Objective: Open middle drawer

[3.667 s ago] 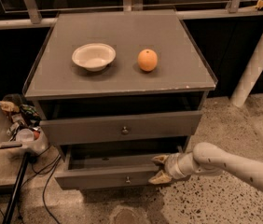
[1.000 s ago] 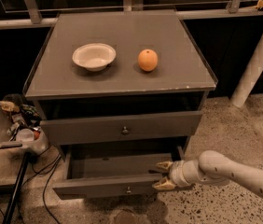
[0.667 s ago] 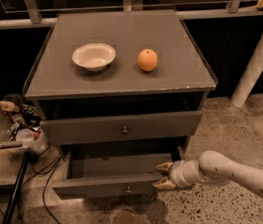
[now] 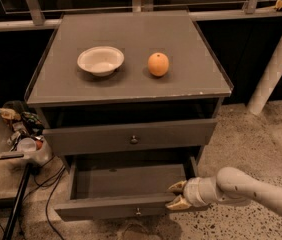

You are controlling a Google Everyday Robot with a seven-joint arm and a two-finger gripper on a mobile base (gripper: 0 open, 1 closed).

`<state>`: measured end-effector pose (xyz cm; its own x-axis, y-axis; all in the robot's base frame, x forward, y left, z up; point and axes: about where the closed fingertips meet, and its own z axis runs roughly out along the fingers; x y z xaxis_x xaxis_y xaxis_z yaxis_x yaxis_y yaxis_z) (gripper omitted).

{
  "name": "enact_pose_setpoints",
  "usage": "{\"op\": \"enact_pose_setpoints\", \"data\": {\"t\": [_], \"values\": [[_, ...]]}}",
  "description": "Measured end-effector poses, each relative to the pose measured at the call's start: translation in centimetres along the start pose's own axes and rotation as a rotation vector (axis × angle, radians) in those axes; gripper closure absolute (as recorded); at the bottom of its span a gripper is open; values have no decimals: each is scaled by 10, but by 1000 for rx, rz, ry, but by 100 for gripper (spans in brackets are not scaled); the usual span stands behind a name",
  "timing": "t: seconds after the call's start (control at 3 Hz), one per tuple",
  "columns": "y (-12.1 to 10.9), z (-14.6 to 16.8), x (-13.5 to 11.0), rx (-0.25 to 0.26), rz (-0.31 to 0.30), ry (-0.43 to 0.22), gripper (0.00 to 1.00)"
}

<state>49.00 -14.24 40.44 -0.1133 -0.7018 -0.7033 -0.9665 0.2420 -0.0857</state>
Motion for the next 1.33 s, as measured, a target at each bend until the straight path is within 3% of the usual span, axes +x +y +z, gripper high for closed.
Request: {"op": "enact_pose_setpoints", "data": {"t": [0.33, 0.67, 1.33], "values": [[17, -6, 7, 10, 13, -10, 100], [17, -6, 7, 10, 13, -10, 100], [17, -5, 7, 10, 13, -10, 58]]}}
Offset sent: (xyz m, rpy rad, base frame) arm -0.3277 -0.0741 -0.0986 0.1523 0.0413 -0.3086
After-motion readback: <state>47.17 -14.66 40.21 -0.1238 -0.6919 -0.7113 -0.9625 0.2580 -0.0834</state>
